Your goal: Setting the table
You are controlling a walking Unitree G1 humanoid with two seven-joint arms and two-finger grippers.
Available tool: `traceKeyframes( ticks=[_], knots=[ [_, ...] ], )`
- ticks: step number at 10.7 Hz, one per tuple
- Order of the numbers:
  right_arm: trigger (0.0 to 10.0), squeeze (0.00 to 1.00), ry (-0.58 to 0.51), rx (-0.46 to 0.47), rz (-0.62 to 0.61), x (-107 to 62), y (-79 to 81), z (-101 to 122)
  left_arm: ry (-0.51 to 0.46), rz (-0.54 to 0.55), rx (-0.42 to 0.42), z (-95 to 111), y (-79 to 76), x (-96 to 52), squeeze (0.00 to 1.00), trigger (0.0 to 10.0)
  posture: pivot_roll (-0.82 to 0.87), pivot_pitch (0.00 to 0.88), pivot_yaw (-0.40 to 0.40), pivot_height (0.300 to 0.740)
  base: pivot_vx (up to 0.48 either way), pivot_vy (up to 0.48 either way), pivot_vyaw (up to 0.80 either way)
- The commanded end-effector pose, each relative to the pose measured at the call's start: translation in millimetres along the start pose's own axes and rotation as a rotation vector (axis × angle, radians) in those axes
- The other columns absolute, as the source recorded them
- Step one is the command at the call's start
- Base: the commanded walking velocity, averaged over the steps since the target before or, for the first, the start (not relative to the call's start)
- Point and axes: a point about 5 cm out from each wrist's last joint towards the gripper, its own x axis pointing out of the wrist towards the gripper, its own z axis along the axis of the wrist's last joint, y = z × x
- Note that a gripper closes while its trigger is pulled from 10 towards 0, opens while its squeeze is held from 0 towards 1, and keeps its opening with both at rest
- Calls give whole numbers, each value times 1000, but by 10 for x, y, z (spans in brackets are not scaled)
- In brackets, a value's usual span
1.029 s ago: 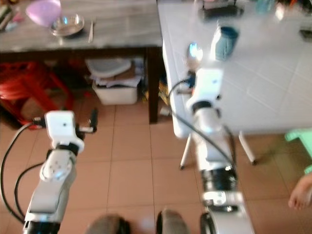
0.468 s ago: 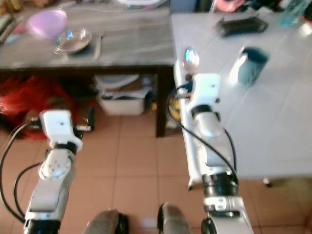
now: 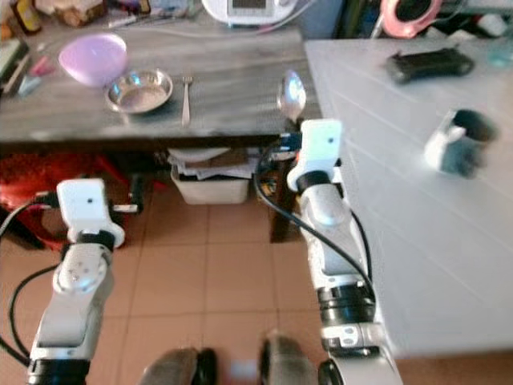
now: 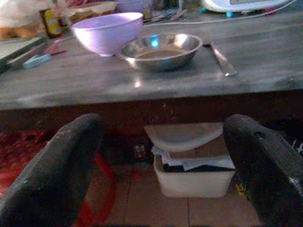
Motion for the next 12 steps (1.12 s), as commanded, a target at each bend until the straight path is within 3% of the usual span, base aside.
traceKeyframes(
  ticks=[1, 7, 12],
  knots=[
    [10000, 0, -23, 2, -9, 5, -17, 56, -19, -3, 20, 40, 20, -10, 0, 10000, 20, 163, 18, 740, 446, 0, 0],
    [10000, 0, -22, 4, 2, 14, -1, 57, -26, 2, 9, 66, 18, 3, 0, 10000, 24, 162, 17, 740, 435, 0, 0],
    [10000, 0, -17, 6, 7, 21, -21, 44, -33, 13, 28, 76, 48, -83, 0, 10000, 33, 173, 21, 740, 0, 0, 0]
  ],
)
